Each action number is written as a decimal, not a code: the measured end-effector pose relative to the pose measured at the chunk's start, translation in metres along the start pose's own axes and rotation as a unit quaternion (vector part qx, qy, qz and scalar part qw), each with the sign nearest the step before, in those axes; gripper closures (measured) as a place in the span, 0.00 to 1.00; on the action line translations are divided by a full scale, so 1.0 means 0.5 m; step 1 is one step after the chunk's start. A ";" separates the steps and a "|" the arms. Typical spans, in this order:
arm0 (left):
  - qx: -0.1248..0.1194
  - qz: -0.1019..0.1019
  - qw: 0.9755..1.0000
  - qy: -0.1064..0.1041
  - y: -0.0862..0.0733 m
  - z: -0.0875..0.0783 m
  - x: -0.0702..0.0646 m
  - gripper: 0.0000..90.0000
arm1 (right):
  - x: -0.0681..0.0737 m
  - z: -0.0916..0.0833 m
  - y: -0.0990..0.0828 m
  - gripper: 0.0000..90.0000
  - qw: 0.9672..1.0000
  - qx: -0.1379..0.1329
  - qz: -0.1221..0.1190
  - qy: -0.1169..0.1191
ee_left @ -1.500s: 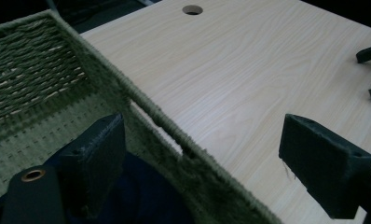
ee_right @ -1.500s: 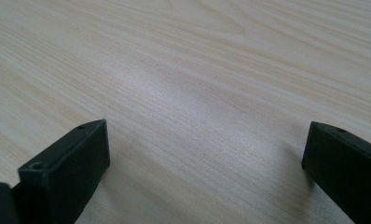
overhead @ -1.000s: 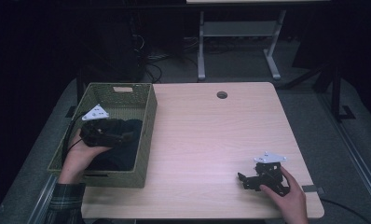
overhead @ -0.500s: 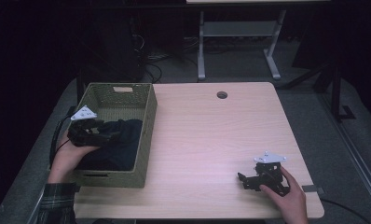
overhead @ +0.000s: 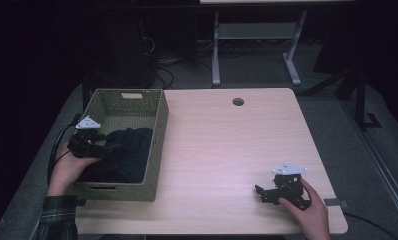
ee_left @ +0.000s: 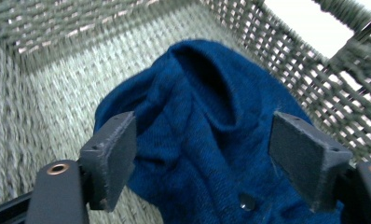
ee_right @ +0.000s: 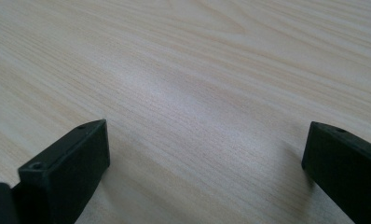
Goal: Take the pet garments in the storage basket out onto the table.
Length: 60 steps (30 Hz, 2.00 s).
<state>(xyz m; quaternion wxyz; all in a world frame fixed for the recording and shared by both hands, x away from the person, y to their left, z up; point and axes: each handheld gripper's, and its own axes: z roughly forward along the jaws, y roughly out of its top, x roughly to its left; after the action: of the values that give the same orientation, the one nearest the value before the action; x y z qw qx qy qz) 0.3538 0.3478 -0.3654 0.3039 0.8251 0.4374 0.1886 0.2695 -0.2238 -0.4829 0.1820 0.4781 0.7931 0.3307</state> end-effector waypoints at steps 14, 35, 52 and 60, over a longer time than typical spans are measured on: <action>0.061 0.004 0.998 -0.002 -0.009 0.020 -0.001 0.45 | 0.000 0.000 0.000 0.00 1.000 0.000 -0.001 0.000; 0.035 -0.042 0.998 -0.008 -0.007 0.006 0.016 0.89 | 0.000 0.000 0.000 0.00 1.000 0.000 0.000 0.000; -0.133 -0.098 0.984 -0.070 0.028 -0.084 0.011 0.91 | 0.000 0.000 0.000 0.00 1.000 0.000 0.000 0.000; -0.178 -0.096 0.975 -0.088 0.062 -0.125 0.001 0.91 | 0.000 0.001 0.001 0.00 1.000 0.000 0.001 0.000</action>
<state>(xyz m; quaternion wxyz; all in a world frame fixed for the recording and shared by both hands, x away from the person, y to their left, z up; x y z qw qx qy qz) 0.3369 0.3559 -0.2982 0.5003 0.7250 0.4455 0.1600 0.2699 -0.2236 -0.4829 0.1817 0.4788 0.7925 0.3312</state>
